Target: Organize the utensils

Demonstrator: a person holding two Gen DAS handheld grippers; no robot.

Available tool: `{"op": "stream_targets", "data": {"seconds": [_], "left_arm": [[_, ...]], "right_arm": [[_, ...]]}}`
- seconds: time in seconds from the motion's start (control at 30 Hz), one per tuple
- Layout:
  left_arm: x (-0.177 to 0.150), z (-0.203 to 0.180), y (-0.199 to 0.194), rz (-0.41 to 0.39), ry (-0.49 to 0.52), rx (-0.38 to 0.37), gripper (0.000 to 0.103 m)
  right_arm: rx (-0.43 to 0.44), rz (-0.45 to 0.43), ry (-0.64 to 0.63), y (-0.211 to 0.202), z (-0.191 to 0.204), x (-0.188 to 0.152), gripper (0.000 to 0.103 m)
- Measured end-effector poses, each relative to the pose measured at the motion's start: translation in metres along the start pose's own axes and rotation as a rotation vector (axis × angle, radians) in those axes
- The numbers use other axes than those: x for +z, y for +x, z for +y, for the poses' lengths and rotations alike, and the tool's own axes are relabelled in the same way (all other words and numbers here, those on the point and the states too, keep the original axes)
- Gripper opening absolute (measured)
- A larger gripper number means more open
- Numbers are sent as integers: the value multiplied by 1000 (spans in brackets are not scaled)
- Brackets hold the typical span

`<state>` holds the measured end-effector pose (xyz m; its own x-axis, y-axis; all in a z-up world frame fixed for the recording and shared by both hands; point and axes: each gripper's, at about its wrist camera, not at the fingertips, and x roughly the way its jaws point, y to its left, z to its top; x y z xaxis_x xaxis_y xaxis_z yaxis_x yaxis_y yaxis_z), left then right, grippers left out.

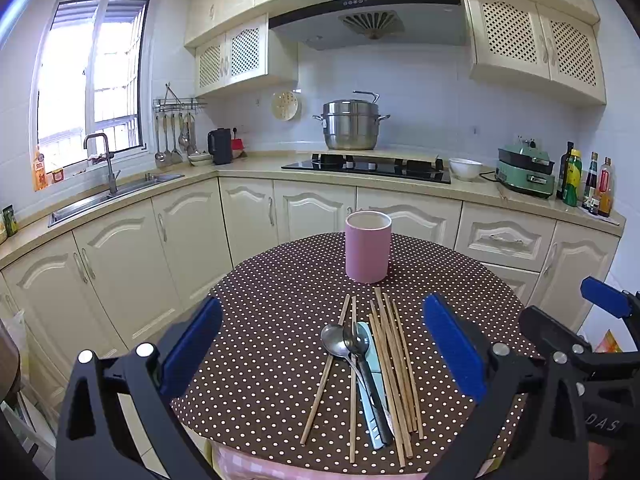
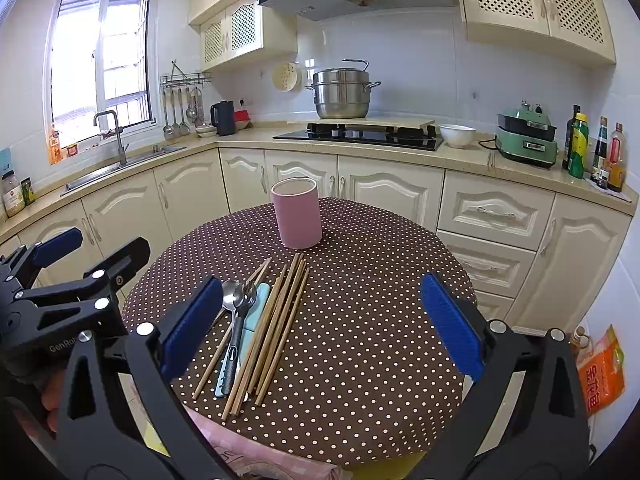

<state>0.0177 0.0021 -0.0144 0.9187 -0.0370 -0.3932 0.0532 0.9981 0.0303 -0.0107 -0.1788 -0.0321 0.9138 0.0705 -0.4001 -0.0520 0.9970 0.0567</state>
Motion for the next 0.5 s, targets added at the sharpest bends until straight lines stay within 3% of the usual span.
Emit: {"op": "stream_targets", "data": {"seconds": [0.5], "left_arm": [[-4, 7, 30, 78, -3, 3, 98]], "right_arm": [[-4, 77, 12, 28, 1, 0, 97]]}}
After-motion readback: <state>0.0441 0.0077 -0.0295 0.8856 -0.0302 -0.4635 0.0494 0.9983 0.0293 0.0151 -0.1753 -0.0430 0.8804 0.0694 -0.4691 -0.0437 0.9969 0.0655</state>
